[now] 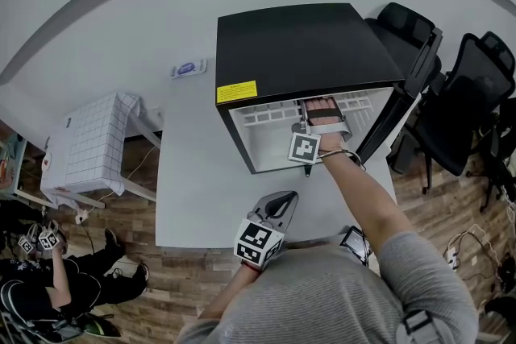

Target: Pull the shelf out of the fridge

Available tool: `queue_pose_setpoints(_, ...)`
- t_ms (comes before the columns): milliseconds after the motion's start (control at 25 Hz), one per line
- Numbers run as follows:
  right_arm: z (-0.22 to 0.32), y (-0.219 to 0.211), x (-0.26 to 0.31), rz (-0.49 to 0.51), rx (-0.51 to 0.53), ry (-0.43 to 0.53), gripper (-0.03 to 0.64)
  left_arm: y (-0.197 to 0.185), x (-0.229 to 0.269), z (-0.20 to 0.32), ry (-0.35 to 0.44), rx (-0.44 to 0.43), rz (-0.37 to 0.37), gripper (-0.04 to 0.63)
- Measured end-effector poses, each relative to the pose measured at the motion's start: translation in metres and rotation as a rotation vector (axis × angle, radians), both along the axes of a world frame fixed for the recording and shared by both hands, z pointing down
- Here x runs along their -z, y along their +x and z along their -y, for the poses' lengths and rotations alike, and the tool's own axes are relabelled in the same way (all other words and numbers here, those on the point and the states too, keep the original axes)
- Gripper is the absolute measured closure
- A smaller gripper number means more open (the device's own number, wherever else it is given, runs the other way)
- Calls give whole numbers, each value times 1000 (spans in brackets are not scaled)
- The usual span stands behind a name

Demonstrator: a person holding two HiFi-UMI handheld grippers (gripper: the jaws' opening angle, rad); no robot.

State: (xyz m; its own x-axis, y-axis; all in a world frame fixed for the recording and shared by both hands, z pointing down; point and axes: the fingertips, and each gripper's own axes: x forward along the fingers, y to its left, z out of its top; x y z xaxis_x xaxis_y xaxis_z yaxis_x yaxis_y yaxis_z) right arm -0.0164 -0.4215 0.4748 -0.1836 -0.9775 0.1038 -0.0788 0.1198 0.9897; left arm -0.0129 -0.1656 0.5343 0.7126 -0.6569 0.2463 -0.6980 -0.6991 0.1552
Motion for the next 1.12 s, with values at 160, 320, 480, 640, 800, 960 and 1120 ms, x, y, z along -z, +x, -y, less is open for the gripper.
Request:
queue_pose_setpoints(160, -5, 0, -2, 14, 0, -23, 584, 1, 3, 3, 5, 9, -1, 584)
queue_pose_setpoints(320, -10, 0, -3, 10, 2, -22, 584, 4, 0, -2, 1, 0, 1, 584)
queue_pose_setpoints(480, -13, 1, -2, 7, -2, -19, 584, 8, 0, -4, 4, -6, 0, 584)
queue_pose_setpoints(640, -18, 1, -2, 10, -3, -30, 584, 9, 0, -10, 0, -18, 4, 584)
queue_pose_setpoints(800, -21, 2, -2, 7, -3, -17, 584, 9, 1, -13, 7, -23, 4, 584)
queue_pose_setpoints(960, -26, 3, -2, 4, -4, -16, 584, 9, 1, -16, 6, -25, 7, 584)
queue_pose_setpoints(1120, -30, 5, -3, 5, -5, -19, 584, 11, 1, -19, 7, -36, 13, 584)
